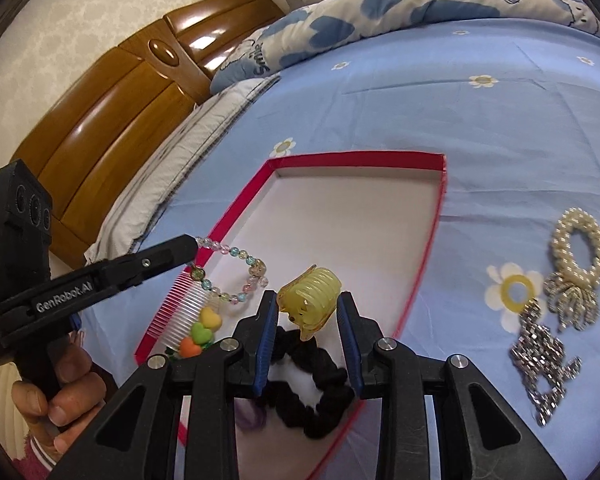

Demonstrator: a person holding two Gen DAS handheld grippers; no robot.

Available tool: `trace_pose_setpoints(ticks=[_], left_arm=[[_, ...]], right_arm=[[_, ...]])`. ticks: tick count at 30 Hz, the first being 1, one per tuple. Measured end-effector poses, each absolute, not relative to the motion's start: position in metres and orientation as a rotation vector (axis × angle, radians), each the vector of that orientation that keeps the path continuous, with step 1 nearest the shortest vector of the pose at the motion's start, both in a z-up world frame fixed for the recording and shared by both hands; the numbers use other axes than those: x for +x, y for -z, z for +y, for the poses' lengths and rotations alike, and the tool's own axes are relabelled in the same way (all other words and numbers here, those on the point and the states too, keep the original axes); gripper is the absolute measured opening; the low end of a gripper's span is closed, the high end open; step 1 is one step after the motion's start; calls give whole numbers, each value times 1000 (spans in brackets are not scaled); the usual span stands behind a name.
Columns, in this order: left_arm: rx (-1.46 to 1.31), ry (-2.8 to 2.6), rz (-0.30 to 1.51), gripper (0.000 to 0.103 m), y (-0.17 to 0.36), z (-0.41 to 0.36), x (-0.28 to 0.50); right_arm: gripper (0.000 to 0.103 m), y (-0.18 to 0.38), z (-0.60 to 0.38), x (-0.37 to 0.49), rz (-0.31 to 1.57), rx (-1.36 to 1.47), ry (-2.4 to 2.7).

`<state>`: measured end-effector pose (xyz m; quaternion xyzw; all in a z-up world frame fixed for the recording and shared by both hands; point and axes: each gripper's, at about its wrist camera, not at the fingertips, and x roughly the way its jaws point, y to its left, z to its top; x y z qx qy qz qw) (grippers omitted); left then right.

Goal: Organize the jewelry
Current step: 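Carry the bracelet and claw clip over the red tray with both tools, then open both tools to release the bracelet and claw clip into the tray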

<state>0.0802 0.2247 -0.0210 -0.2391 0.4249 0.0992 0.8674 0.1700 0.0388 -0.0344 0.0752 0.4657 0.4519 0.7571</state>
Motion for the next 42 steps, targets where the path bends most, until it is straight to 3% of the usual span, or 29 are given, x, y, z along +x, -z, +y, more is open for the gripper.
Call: trace_pose_setpoints(ticks=[25, 27, 30, 42], left_arm=[[-451, -274, 1027, 7, 55, 220, 84], [-458, -268, 1024, 8, 54, 220, 83], [-451, -272, 1023, 18, 52, 219, 82], [-451, -277, 1005, 22, 38, 215, 75]], right_arm=[[36, 44, 56, 170, 1065, 73, -1005], [36, 44, 56, 170, 1067, 76, -1005], [41, 44, 56, 170, 1072, 81, -1012], [45, 39, 43, 166, 1065, 113, -1005]])
